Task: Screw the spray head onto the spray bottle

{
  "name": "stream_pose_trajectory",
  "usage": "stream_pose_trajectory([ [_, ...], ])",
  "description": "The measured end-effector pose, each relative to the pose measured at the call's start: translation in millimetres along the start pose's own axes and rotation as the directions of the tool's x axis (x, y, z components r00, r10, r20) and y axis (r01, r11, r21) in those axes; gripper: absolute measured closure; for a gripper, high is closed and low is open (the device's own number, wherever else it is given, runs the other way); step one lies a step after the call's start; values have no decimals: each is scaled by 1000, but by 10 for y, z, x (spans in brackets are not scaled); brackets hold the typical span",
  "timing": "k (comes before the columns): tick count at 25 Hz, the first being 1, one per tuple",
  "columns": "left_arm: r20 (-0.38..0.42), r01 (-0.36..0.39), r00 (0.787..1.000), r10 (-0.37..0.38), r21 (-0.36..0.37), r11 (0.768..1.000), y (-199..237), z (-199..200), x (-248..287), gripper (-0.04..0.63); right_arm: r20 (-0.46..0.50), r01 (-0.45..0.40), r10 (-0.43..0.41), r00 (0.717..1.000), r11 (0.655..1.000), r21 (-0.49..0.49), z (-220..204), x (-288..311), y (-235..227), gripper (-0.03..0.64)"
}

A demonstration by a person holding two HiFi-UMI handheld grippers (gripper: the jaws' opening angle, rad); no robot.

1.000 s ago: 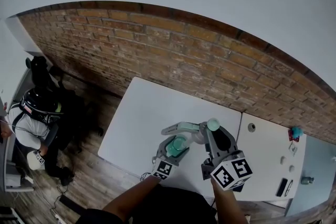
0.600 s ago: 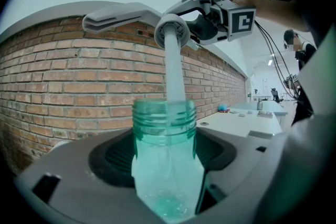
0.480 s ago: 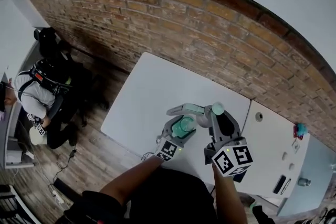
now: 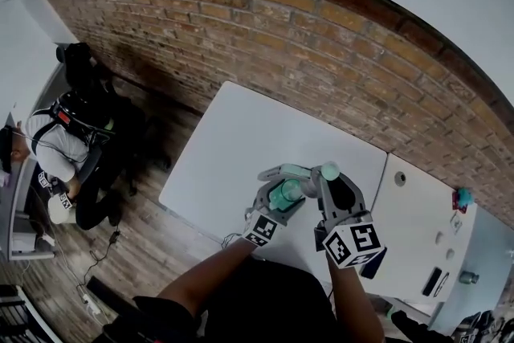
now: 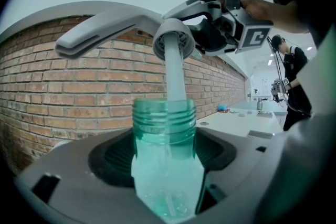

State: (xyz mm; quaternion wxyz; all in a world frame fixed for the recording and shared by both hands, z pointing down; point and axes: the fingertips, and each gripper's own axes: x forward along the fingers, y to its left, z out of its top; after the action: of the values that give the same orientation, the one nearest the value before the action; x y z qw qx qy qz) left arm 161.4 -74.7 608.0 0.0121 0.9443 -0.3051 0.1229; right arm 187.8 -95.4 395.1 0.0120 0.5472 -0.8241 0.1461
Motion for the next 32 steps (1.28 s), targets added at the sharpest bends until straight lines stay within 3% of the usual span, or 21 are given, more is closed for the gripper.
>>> stream_pose_trajectory([
  [15,18,6,1000,-6,4,1000,3,-8,6,273,-42,-12,10,999,999,-35,-504,124,128,548],
  [24,13,65,998,-65,13,998,-55,25,-2,272,-79,-58,50,996,994,-97,-849,196,224,548],
  [32,22,64,998,-64,20,998,-69,-1,-16,272,-10,-93,92,996,983,-159,-946,183,227,546],
])
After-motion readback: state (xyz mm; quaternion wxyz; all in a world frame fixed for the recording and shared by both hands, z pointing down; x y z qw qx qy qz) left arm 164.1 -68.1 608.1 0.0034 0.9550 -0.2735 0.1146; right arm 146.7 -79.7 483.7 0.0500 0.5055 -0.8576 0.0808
